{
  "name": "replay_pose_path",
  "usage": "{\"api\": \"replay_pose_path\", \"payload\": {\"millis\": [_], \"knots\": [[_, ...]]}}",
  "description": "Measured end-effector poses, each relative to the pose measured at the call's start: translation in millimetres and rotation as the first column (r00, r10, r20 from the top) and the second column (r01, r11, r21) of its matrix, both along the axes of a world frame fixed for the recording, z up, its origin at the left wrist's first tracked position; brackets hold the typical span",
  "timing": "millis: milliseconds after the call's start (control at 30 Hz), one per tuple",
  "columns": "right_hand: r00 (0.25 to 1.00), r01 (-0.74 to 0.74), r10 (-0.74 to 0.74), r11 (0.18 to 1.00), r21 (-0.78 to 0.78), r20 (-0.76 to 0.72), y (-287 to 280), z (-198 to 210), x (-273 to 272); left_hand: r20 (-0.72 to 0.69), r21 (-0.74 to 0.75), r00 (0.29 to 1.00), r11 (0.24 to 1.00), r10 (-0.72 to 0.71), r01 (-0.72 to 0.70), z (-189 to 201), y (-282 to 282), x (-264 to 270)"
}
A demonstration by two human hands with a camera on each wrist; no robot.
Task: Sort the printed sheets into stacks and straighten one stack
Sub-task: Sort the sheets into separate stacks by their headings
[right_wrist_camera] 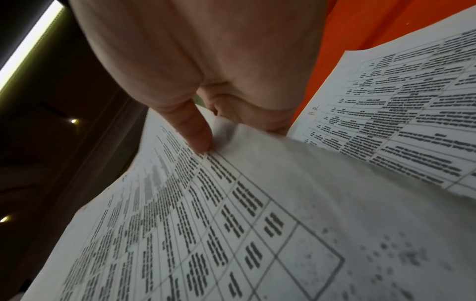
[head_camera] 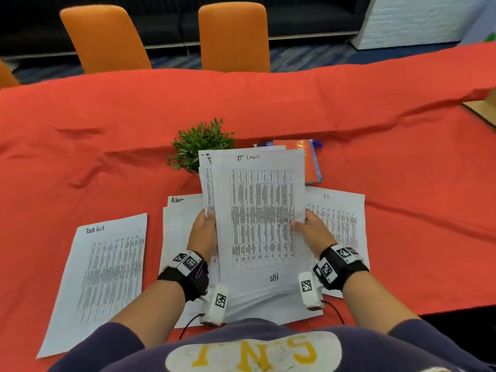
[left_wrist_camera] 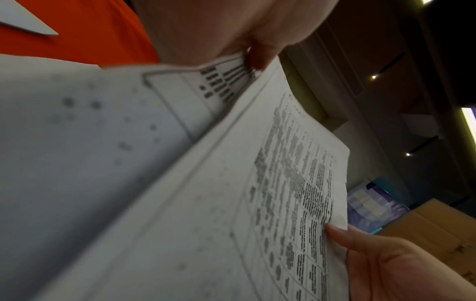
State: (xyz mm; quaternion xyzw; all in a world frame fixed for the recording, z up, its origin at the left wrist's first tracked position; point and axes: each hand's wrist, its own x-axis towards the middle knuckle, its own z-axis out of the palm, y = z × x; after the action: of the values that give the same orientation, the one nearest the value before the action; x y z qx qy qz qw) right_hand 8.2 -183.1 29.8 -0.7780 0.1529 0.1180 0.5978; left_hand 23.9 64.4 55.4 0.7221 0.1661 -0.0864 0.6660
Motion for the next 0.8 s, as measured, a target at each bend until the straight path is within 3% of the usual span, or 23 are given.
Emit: {"api": "replay_pose_path", "payload": {"millis": [100, 233, 300, 400, 500, 667, 800], "knots": [[1.000, 0.004, -0.004, 0.999, 0.032, 0.003, 12.2, 0.7, 2.3, -0.015, 0.064, 1.000, 0.998, 0.027, -0.026, -4.9, 3.0, -0.2], [0.999, -0.044, 0.041, 0.992, 0.116, 0.027, 30.5, -9.9, 1.2, 0.036, 0.259, 0.997, 0.964, -0.064, 0.053, -14.8, 13.3, -8.4], [0.997, -0.074, 0.073, 0.992, 0.101, 0.016, 35.1, -21.9, 1.9, 0.023, 0.338, 0.999, 0.941, -0.031, 0.022, -22.6, 28.1, -10.6], [0.975, -0.203, 0.176, 0.953, -0.224, -0.133, 28.3, -42.4, 2.6, -0.026, 0.398, 0.997, 0.916, 0.066, -0.050, -24.5, 55.1, -13.3], [0.957, -0.216, 0.072, 0.823, -0.525, -0.281, 15.1, -64.1, -1.3, -0.038, 0.410, 0.982, 0.899, 0.186, -0.154, -22.5, 80.2, -17.1], [0.943, -0.224, 0.006, 0.754, -0.618, -0.334, 14.1, -82.1, -3.5, -0.051, 0.417, 0.957, 0.877, 0.284, -0.238, -20.0, 101.8, -26.0], [0.964, -0.159, -0.022, 0.748, -0.644, -0.264, 15.0, -84.0, -2.1, -0.061, 0.405, 0.956, 0.883, 0.286, -0.238, -21.2, 101.2, -31.6]]}}
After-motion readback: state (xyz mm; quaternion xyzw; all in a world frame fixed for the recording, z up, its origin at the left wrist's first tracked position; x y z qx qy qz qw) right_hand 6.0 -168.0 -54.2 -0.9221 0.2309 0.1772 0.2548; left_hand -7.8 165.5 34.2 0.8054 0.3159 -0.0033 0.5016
